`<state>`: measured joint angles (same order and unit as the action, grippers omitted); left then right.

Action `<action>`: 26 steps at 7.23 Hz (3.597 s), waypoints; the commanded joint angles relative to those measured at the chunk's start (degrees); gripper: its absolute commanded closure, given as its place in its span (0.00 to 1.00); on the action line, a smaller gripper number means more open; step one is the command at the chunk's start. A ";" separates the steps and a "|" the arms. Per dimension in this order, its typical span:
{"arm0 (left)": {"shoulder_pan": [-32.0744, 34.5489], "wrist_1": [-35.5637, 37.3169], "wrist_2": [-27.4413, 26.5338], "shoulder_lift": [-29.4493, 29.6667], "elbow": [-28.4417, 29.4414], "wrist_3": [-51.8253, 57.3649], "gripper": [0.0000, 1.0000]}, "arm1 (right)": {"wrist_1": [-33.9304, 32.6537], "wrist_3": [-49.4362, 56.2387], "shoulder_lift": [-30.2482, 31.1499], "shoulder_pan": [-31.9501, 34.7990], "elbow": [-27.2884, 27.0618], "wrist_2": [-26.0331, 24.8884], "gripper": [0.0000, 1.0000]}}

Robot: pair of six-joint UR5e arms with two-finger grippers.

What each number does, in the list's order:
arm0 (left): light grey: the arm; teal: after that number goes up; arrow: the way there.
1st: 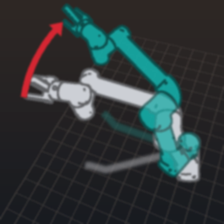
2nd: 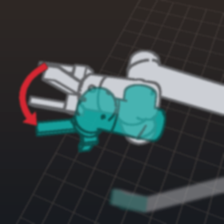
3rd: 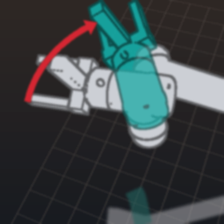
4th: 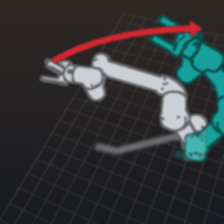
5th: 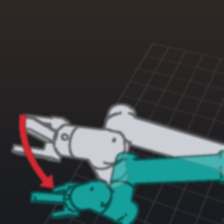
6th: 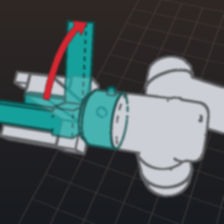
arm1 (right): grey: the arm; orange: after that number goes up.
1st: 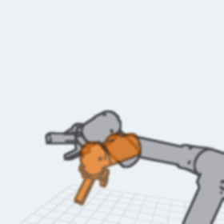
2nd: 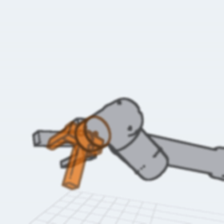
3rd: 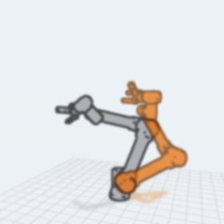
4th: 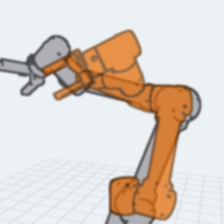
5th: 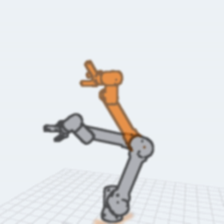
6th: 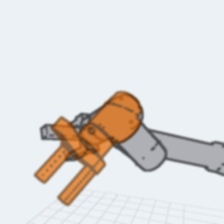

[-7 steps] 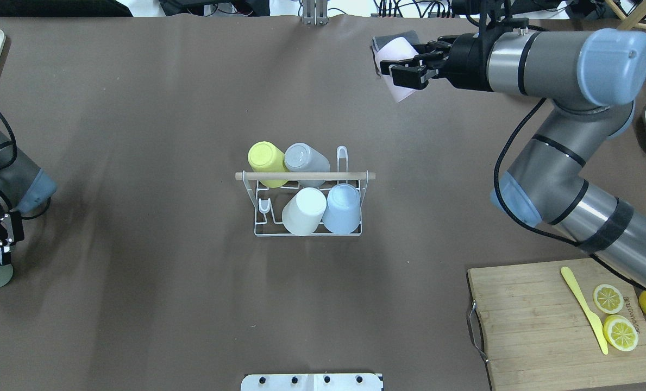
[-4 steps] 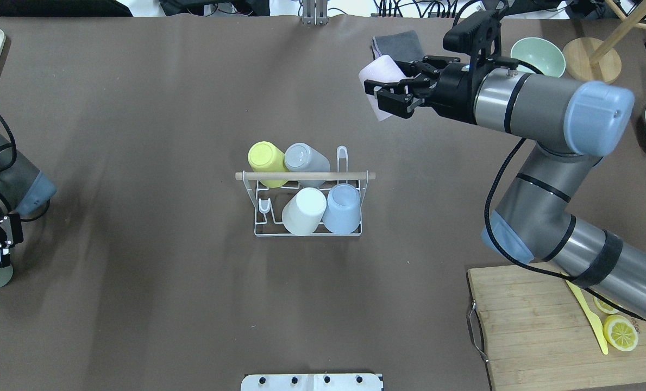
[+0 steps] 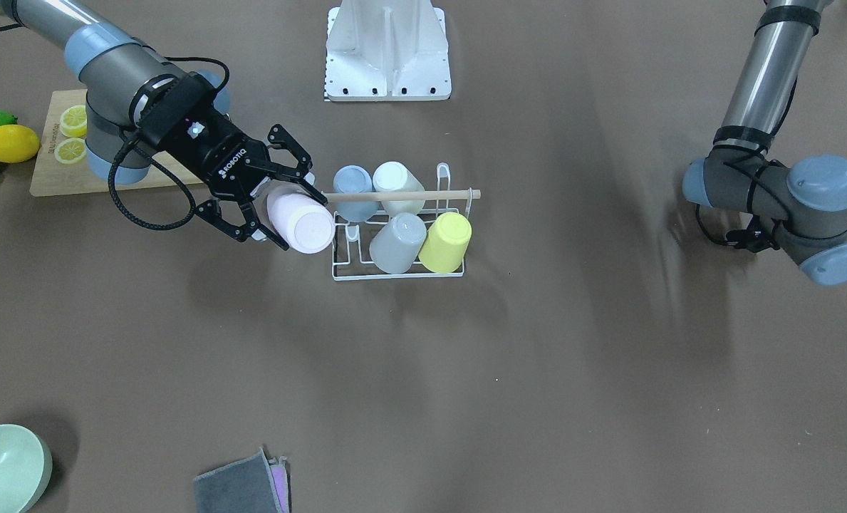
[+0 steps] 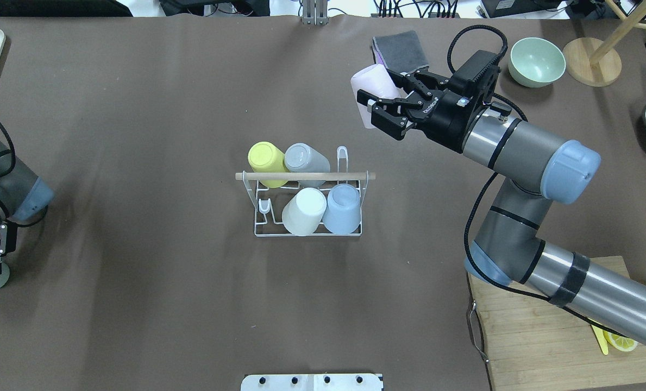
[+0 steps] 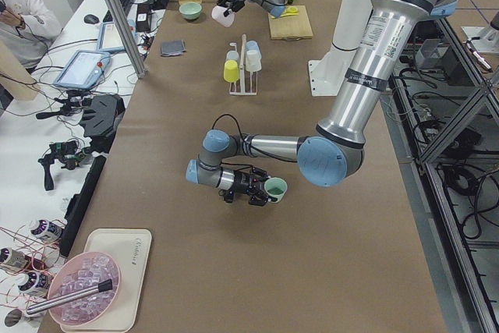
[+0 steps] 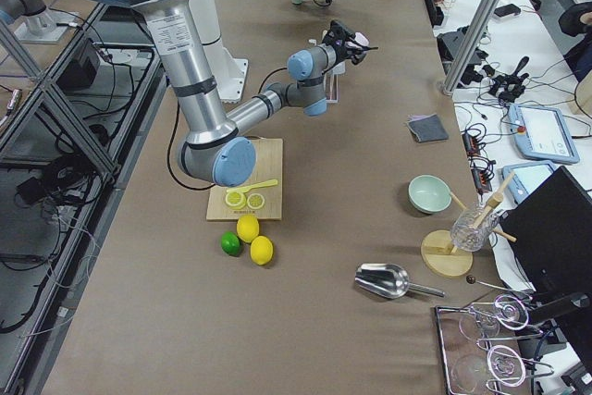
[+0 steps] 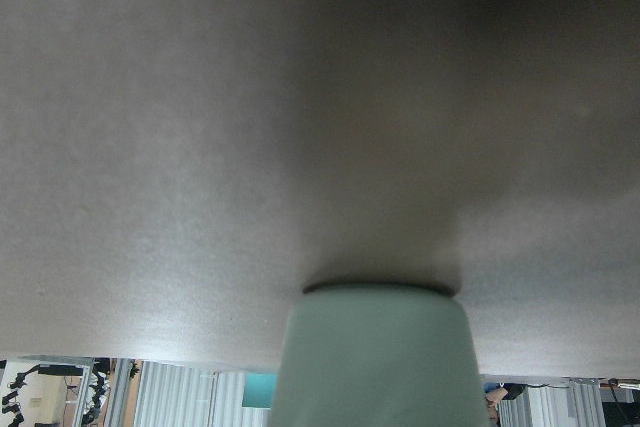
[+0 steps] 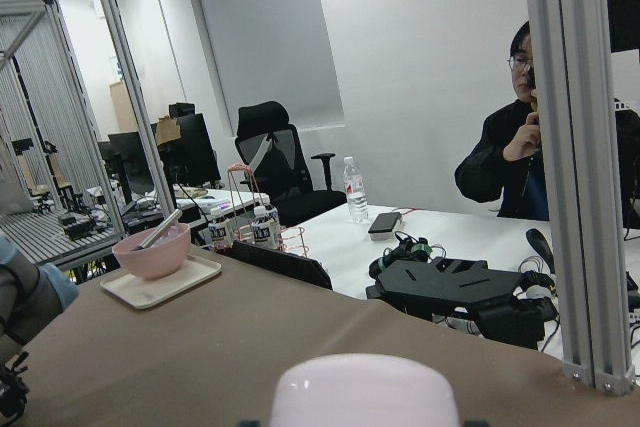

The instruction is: Place cup on cup holder

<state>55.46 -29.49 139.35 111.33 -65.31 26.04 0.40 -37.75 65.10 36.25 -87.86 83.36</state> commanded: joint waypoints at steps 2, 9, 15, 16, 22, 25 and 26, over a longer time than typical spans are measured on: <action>-0.08 1.01 0.13 0.02 0.18 -0.28 0.93 | 11.09 0.04 -2.17 -3.28 5.76 -5.04 1.00; 5.61 0.32 0.75 1.78 -5.68 0.15 1.00 | 25.97 3.82 -7.44 -7.60 18.58 -12.35 1.00; 15.03 -26.13 6.28 3.02 -9.48 -18.83 1.00 | 27.19 3.82 -9.56 -9.35 23.00 -12.17 1.00; 15.03 -35.54 6.37 2.84 -9.31 -27.01 1.00 | 28.42 3.91 -9.29 -9.53 23.17 -12.17 1.00; 15.82 -92.33 5.41 0.38 -8.79 -69.93 1.00 | 29.04 3.91 -9.12 -10.50 23.17 -12.08 1.00; 15.82 -116.76 3.23 -1.47 -8.34 -82.59 1.00 | 29.83 3.91 -8.77 -11.20 23.17 -12.08 1.00; 15.74 -124.85 0.60 -2.08 -8.78 -87.77 1.00 | 30.18 4.00 -8.76 -11.38 23.17 -12.08 1.00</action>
<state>71.27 -144.69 142.45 109.92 -73.88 -55.97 30.27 -33.80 56.29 25.07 -64.69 71.28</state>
